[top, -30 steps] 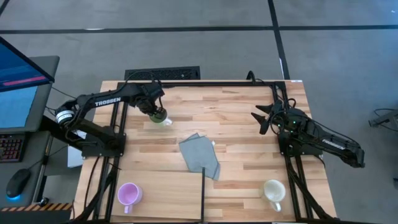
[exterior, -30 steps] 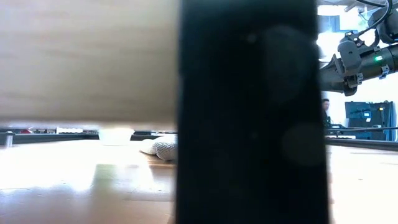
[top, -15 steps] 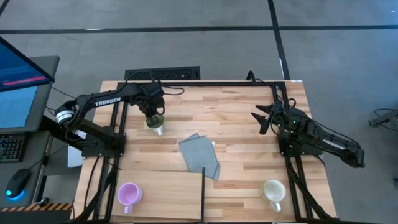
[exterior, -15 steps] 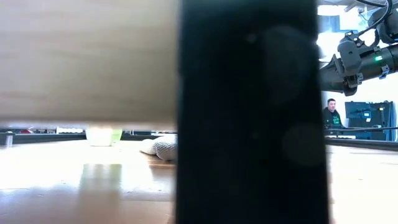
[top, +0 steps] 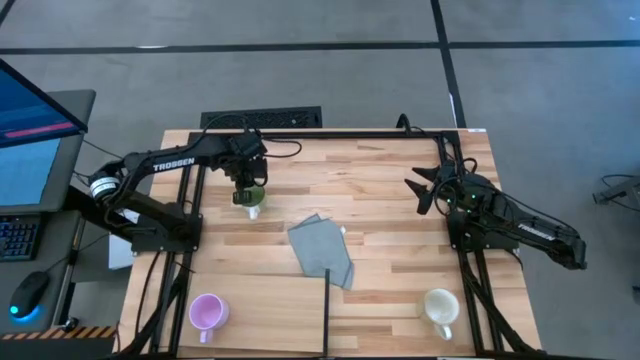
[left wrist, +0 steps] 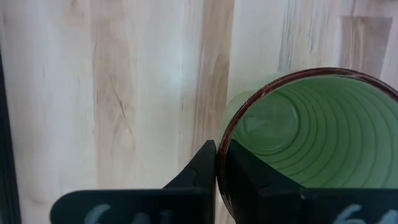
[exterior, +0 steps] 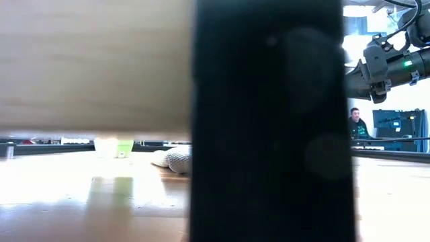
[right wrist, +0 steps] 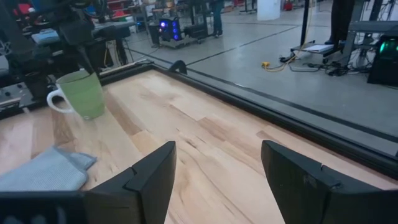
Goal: Stack small to large cups/mugs on shelf
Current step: Put the green mug on the shelf
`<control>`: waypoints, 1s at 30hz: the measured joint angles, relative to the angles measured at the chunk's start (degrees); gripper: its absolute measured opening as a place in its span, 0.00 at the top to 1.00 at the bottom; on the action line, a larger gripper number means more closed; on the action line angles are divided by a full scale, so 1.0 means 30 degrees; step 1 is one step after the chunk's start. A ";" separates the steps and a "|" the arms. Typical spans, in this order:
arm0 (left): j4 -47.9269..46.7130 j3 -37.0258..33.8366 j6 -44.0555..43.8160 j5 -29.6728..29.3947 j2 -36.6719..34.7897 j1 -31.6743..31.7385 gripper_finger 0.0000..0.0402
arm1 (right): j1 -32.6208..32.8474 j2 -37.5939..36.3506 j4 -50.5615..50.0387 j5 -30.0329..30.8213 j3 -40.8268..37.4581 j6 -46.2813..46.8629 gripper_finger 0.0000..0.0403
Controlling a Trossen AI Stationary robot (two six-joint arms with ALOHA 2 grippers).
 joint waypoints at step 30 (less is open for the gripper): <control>-0.0206 -0.0015 -0.0891 0.0543 0.0007 -0.0015 0.99 | 0.0000 0.0003 0.0007 0.0018 0.0000 0.0029 0.35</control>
